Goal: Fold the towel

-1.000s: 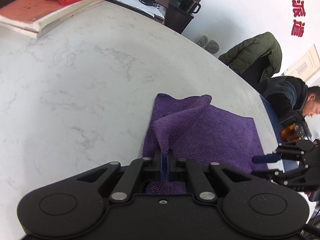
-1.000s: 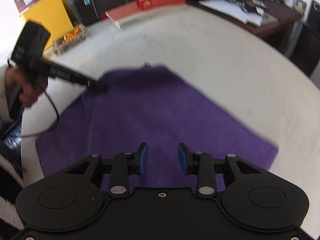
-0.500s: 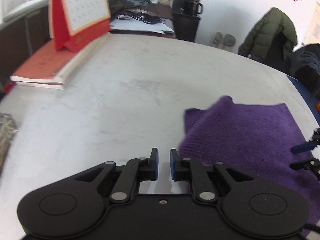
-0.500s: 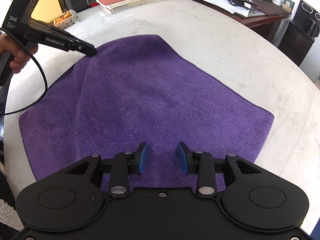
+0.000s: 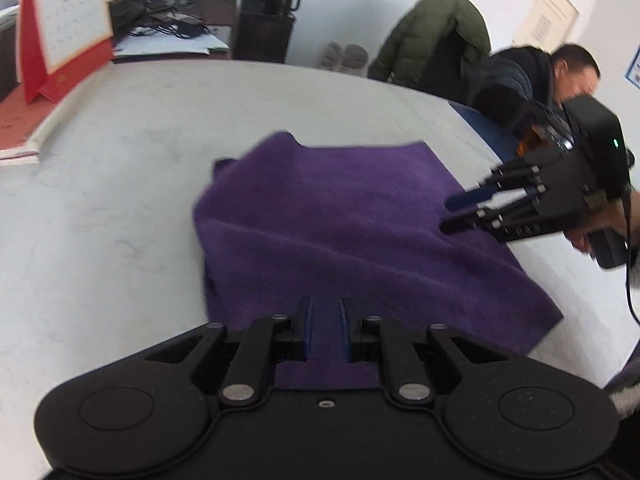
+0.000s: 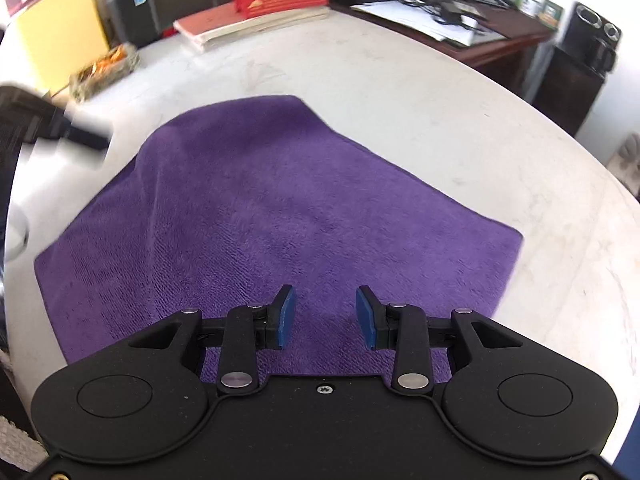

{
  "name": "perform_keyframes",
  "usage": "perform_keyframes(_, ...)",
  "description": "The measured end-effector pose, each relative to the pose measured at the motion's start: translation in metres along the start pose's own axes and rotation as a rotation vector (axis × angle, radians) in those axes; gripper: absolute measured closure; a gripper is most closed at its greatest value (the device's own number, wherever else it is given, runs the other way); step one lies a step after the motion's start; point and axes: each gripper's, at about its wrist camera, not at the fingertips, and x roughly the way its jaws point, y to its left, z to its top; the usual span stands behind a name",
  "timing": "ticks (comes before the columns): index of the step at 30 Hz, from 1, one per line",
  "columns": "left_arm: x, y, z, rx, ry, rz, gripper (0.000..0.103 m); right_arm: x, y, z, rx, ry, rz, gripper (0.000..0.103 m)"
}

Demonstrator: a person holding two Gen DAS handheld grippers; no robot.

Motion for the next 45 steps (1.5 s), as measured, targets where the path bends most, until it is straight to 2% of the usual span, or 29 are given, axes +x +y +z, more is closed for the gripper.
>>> perform_keyframes(4,0.016,-0.013,-0.01,0.014,0.03,0.025,0.091,0.006,0.0,-0.01,-0.026,0.031,0.004,0.07)
perform_keyframes(7,0.017,-0.012,-0.012,-0.014,0.041,0.007,0.091,0.004,-0.002,-0.013,-0.023,0.037,0.013,0.07)
perform_keyframes(10,0.015,-0.011,-0.015,-0.041,0.058,-0.026,0.091,0.0,-0.004,-0.019,-0.019,0.049,0.015,0.07)
perform_keyframes(13,0.015,-0.017,-0.017,-0.017,0.081,-0.044,0.091,-0.005,-0.006,-0.025,-0.011,0.065,0.011,0.07)
perform_keyframes(18,0.02,-0.031,-0.02,0.027,0.112,-0.118,0.091,-0.021,-0.005,-0.047,0.025,0.092,-0.006,0.07)
perform_keyframes(22,0.021,-0.032,-0.023,0.04,0.112,-0.143,0.091,-0.032,-0.003,-0.061,0.051,0.111,-0.026,0.07)
perform_keyframes(27,0.013,-0.027,-0.023,0.064,0.093,-0.101,0.091,-0.033,0.004,-0.049,0.034,0.139,-0.048,0.07)
perform_keyframes(29,0.005,-0.026,-0.026,0.07,0.084,-0.095,0.091,-0.043,0.016,-0.032,-0.013,0.079,-0.022,0.07)
perform_keyframes(32,-0.002,-0.026,-0.033,0.06,0.09,-0.105,0.091,-0.052,0.043,-0.002,-0.098,0.002,0.076,0.07)
perform_keyframes(35,-0.004,-0.027,-0.043,0.057,0.108,-0.102,0.091,-0.04,0.082,0.02,-0.216,-0.002,0.2,0.07)
perform_keyframes(39,-0.006,-0.028,-0.052,0.032,0.12,-0.089,0.091,-0.018,0.12,0.034,-0.365,0.041,0.298,0.07)
perform_keyframes(42,-0.006,-0.025,-0.057,-0.007,0.115,-0.089,0.091,-0.002,0.138,0.037,-0.44,0.069,0.329,0.07)
perform_keyframes(45,-0.008,-0.021,-0.061,-0.032,0.112,-0.092,0.091,0.011,0.145,0.038,-0.493,0.091,0.321,0.07)
